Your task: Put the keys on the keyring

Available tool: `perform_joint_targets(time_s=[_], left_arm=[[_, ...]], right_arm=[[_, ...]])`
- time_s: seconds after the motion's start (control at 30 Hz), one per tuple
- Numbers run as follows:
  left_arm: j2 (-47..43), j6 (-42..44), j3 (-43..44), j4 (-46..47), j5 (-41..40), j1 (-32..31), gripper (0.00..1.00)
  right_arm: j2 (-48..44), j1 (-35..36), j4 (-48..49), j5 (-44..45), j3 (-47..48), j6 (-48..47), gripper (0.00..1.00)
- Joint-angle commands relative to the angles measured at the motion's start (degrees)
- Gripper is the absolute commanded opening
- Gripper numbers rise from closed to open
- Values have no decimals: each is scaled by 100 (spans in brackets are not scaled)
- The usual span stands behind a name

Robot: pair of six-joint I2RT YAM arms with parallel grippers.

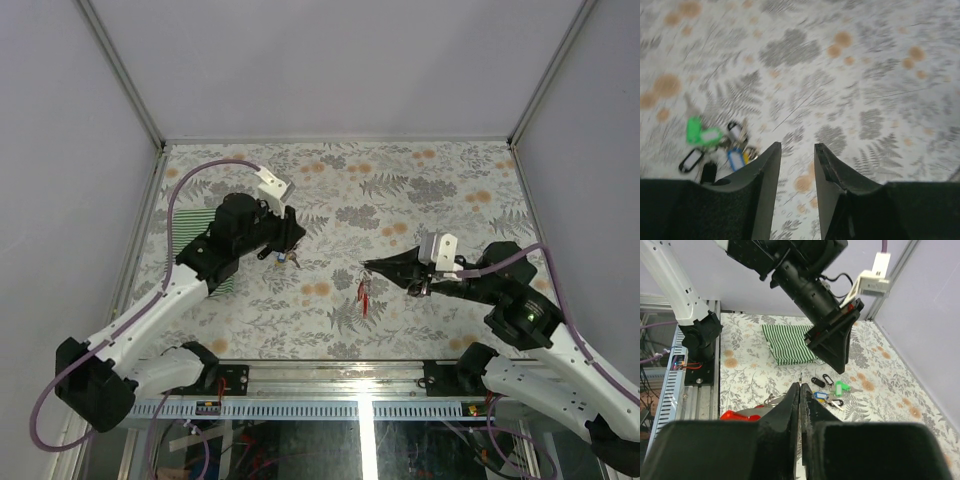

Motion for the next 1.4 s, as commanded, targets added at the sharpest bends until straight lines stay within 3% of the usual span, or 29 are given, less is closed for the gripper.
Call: perform_joint_targets(time_s=[0.0, 0.2, 0.5, 0.83, 1.37], left_arm=[[140, -750, -554, 606, -872, 512, 35], [810, -908, -789, 750, -1733, 782, 42], [2048, -528, -606, 858, -1303, 1374, 43], [2982, -330, -281, 943, -994, 1480, 42], [3296, -86, -109, 814, -1289, 1499, 34]], right_arm=[[-79, 25, 154, 188, -34, 306, 0], [-95, 31, 170, 201, -173, 495, 0], [-119, 35, 297, 61, -286, 789, 0], [-172, 32, 310, 41, -340, 891, 0], [-119, 36, 379, -82, -357, 1007, 0]])
